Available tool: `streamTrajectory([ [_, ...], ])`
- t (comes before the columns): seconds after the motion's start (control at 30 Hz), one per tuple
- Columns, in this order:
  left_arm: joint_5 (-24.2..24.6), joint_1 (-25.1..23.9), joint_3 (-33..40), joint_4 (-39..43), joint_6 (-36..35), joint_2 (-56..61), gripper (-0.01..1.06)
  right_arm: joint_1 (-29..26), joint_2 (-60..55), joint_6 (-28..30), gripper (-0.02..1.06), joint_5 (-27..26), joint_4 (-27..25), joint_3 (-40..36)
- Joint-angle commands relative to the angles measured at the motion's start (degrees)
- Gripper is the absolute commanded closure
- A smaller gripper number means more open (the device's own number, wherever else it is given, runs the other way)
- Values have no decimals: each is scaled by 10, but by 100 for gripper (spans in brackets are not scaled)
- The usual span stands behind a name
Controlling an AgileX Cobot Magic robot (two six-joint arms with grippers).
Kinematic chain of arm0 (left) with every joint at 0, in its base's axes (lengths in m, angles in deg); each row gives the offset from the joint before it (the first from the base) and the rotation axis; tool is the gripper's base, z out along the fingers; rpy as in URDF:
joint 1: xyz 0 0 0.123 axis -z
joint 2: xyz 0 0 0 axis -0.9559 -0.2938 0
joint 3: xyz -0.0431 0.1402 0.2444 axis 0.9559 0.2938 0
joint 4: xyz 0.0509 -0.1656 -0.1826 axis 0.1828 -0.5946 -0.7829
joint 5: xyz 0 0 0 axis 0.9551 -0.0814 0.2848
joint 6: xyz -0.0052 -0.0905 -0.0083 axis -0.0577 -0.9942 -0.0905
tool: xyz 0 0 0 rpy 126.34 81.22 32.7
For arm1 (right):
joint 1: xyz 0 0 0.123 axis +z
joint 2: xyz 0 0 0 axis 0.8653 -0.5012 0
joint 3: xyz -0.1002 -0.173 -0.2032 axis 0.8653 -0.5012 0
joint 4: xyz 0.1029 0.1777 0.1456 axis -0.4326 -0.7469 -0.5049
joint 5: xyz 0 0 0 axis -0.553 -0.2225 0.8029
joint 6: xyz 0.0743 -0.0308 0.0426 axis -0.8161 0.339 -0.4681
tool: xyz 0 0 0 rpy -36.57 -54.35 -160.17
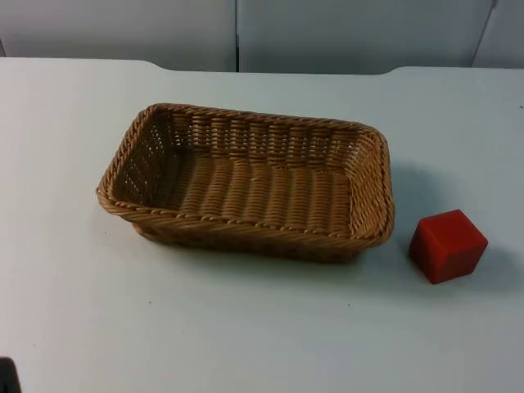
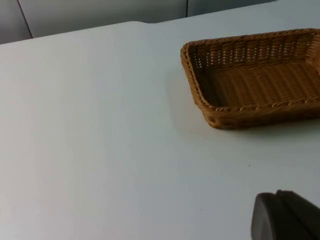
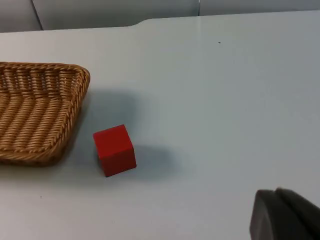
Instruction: Pick up the basket with the left hand and place the cube into the basket with the right hand.
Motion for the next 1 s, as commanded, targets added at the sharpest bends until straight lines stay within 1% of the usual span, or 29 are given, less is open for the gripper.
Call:
streamTrajectory([
  [0.0, -1, 0, 1, -1, -1, 2, 105, 1, 2, 2, 105, -5, -4, -3],
  [0.1, -4, 0, 1, -9, -1, 2, 105, 35, 2, 2, 105, -5, -5, -3],
  [0.13, -16, 0, -5, -27, -16, 2, 105, 41, 2, 2, 105, -5, -5, -3],
  [0.17, -42, 0, -12, -59, -37, 2, 105, 48, 2, 2, 105, -5, -5, -3],
  [0.2, -42, 0, -12, -59, -37, 2, 105, 48, 2, 2, 105, -5, -5, -3],
  [0.23, -65, 0, -17, -117, -35, -18, 105, 51, 2, 2, 105, -5, -5, -3],
  [0.27, -79, 0, -23, -183, -15, -50, 105, 55, 2, 2, 105, -6, -5, -3],
  [0.3, -86, 0, -26, -274, 61, -129, 105, 55, 2, 2, 105, -6, -4, -3],
  [0.33, -79, 0, -26, -329, 117, -194, 105, 55, 2, 2, 105, -6, -5, -3],
  [0.37, -79, 0, -26, -329, 117, -194, 105, 55, 2, 2, 105, -6, -5, -3],
  [0.4, -70, 0, -26, -366, 157, -252, 105, 55, 2, 2, 105, -6, -5, -3],
  [0.47, -61, 0, -26, -408, 237, -391, 105, 55, 2, 2, 105, -6, -5, -3],
  [0.5, -61, 0, -26, -408, 237, -391, 105, 55, 2, 2, 105, -6, -5, -3],
  [0.57, -65, 0, -36, -440, 302, -513, 102, 55, 2, 2, 105, -6, -5, -3],
  [0.6, -65, 0, -48, -452, 330, -577, 99, 55, 2, 2, 105, -6, -5, -3],
  [0.63, -63, 0, -70, -474, 357, -666, 94, 55, 2, 2, 105, -6, -5, -3],
  [0.67, -63, 0, -70, -474, 357, -666, 94, 55, 2, 2, 105, -6, -5, -3],
  [0.77, -55, 4, -138, -481, 375, -801, 76, 55, 2, -4, 105, -6, -5, -3],
  [0.8, -55, 6, -151, -480, 375, -821, 72, 55, 2, -4, 105, -6, -5, -3],
  [0.83, -55, 13, -178, -477, 375, -850, 63, 55, 2, -4, 105, -6, -5, -3],
  [0.87, -55, 13, -178, -477, 375, -850, 63, 55, 2, -4, 105, -6, -5, -3],
  [0.9, -61, 19, -204, -472, 375, -880, 53, 55, 2, -4, 105, -6, -5, -3],
  [0.93, -78, 32, -240, -447, 373, -917, 43, 55, 2, -4, 105, -6, -5, -3],
  [0.97, -93, 41, -264, -425, 367, -934, 39, 55, 2, -4, 105, -6, -5, -3],
])
